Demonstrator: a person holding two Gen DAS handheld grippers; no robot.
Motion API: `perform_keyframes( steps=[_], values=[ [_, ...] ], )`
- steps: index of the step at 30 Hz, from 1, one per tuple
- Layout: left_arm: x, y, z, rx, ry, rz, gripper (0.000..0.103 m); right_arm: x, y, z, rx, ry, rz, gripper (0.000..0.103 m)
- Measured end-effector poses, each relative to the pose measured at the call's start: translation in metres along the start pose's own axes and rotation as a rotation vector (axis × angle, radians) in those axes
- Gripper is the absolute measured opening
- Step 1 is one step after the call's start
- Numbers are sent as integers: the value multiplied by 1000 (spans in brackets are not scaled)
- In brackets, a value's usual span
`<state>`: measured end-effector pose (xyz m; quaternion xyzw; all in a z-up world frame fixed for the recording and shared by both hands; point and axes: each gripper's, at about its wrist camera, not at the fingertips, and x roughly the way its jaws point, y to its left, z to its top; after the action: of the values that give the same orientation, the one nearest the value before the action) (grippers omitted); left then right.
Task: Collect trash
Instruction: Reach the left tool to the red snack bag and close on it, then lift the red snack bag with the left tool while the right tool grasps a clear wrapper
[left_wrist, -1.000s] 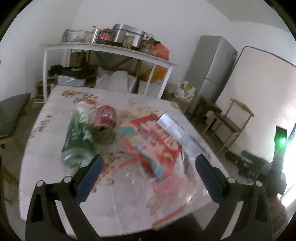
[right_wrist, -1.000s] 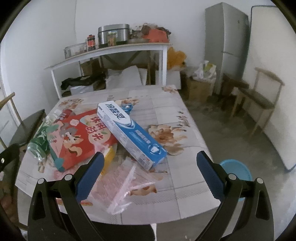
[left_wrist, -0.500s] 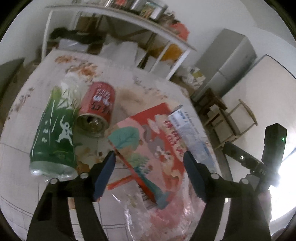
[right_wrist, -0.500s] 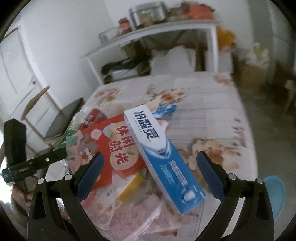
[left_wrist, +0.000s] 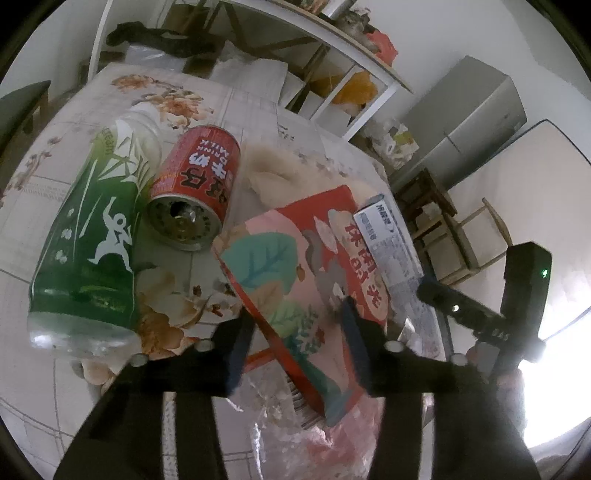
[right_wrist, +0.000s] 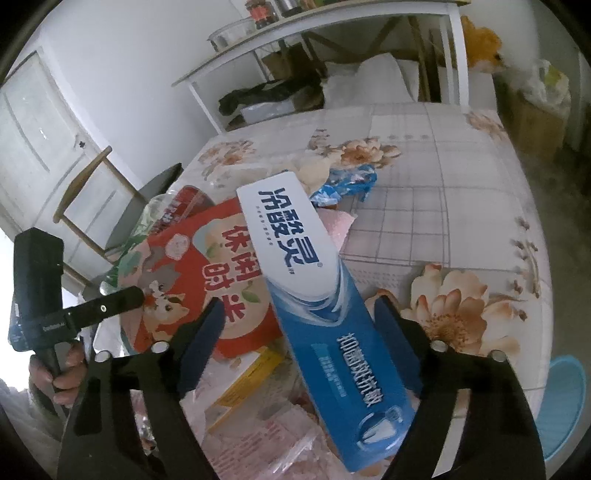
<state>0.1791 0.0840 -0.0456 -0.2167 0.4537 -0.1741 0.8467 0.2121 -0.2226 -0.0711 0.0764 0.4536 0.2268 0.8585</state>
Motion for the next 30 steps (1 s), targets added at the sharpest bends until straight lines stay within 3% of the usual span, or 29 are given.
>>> perform_keyframes(
  steps=[6, 10, 19, 23, 25, 30],
  values=[
    [-8, -5, 0, 12, -65, -26, 21, 6, -7, 1, 22, -8, -9, 49],
    [-16, -10, 1, 27, -111, -49, 13, 1, -6, 0, 19, -38, -29, 47],
    [-34, -12, 3, 13, -205, -117, 10, -22, -25, -2, 77, -119, -149, 47],
    [-44, -16, 2, 15, -243, -145, 10, -14, -36, -7, 101, -86, -197, 50],
    [-48, -17, 2, 20, -256, -154, 10, -17, -35, -9, 96, -96, -228, 65],
    [-60, -23, -2, 42, -288, -168, 10, -51, -18, -22, 91, -182, -235, 79]
  ],
)
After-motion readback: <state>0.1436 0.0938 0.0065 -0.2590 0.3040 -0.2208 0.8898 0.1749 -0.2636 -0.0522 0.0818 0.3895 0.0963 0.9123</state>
